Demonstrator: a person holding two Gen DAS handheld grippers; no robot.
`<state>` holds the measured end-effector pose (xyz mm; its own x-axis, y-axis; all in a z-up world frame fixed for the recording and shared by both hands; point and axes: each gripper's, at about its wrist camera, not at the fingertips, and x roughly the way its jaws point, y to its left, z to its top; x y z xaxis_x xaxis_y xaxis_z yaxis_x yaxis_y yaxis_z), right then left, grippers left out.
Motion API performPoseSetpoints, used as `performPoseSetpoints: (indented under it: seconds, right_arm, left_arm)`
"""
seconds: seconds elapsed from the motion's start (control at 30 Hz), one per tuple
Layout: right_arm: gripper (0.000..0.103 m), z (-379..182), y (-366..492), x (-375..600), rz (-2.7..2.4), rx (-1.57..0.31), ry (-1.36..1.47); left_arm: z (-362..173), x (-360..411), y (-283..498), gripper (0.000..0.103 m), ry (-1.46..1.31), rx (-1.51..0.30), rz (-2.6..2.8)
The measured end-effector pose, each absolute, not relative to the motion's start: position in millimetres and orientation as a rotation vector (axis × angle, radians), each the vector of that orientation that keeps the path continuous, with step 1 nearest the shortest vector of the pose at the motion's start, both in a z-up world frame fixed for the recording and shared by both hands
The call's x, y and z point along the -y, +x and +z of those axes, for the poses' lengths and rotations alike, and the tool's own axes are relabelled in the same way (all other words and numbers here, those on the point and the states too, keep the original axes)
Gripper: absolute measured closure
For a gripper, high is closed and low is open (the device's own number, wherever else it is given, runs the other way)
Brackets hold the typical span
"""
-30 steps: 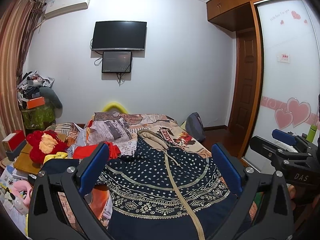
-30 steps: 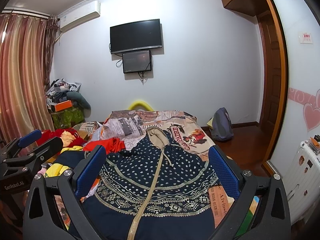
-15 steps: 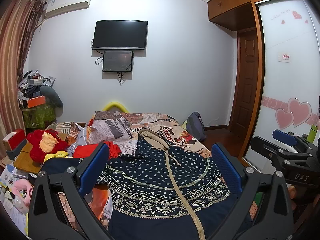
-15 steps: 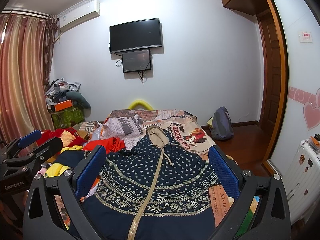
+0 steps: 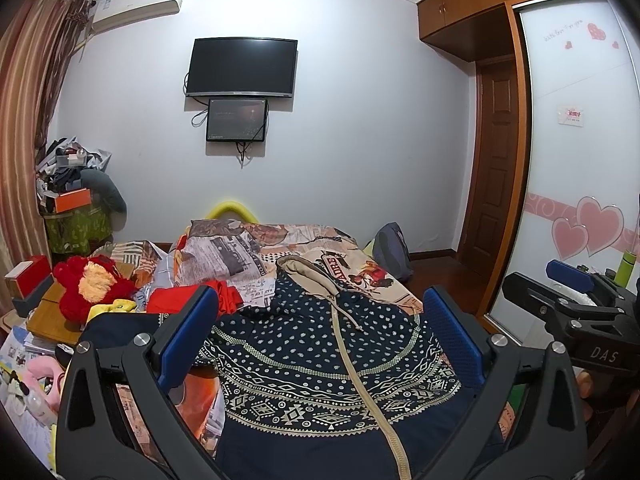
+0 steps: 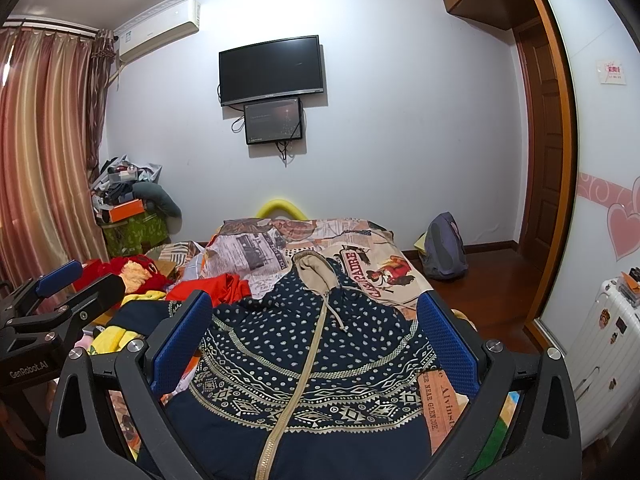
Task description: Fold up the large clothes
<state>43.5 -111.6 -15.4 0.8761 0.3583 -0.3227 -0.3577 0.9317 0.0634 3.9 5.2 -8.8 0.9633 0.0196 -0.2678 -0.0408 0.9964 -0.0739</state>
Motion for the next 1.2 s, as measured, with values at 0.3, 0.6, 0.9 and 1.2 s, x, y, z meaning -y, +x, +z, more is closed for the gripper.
performPoseSetpoints:
  seconds: [0.3,0.6,0.9,1.2]
  right_arm:
    - [0.001,-19.4,44.8,109.3,0.374,-0.345,-0.001]
    - [0.001,-20.2,56.8,106.6,0.373,-0.368,-0.004]
    - [0.001,-31.9,90.8,98.1,0.364,-0.432,-0.008]
    - [0.001,-44.8,143.7,84.7,0.33,-0.465,-0.044]
  left_arm:
    - [-10.0,-7.6,10.8,0.0,-0.084,-0.283,0.035]
    - [-16.3,-14.6,23.8,0.0,-0.087,-0.308,0.042]
    - [-32.5,-52.2,54.3,0.0,-0.127,-0.35,0.116]
    - [-57.7,-162.0,104.2,0.0,-0.255,-0.399,0.362]
